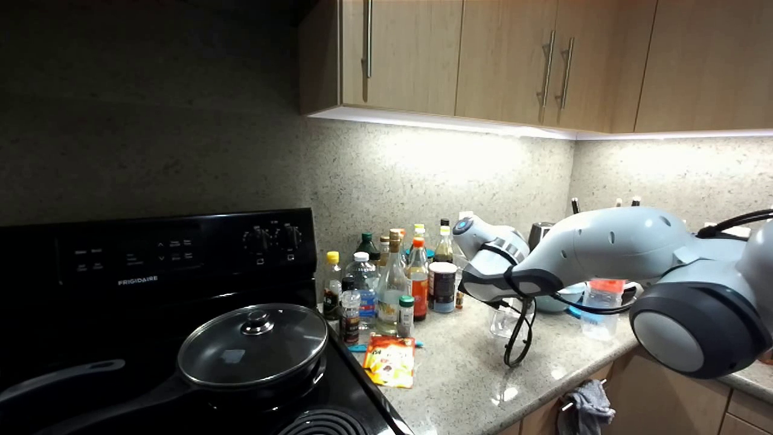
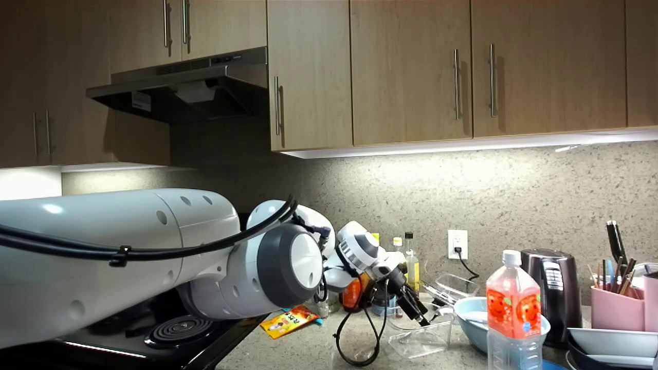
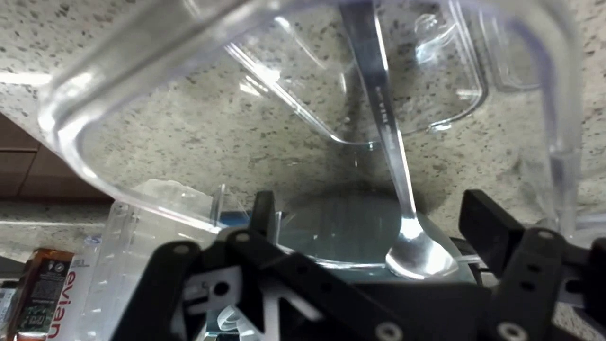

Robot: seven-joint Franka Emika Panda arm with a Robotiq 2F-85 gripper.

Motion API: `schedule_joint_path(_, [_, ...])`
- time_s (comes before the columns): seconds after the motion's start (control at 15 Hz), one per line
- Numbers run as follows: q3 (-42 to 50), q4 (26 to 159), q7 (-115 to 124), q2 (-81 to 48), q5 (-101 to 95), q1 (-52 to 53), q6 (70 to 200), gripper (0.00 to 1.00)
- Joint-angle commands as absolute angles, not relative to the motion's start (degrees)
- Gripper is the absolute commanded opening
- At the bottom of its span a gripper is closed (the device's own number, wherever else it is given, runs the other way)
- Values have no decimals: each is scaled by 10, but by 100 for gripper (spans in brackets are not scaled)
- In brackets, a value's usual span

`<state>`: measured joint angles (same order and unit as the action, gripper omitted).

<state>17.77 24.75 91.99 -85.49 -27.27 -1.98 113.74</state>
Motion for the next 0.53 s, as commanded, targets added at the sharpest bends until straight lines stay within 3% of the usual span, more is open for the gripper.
schedule_joint_path(0.0, [154, 231, 846, -855, -219, -44, 1129, 100])
schedule_joint_path(0.33, [110, 247, 767, -843, -174, -74, 1127, 100])
schedule_joint_path(0.4, [115, 231, 752, -849, -156, -77, 1121, 75])
schedule_joint_path(0.47, [112, 230, 743, -848, -149, -80, 1123, 74])
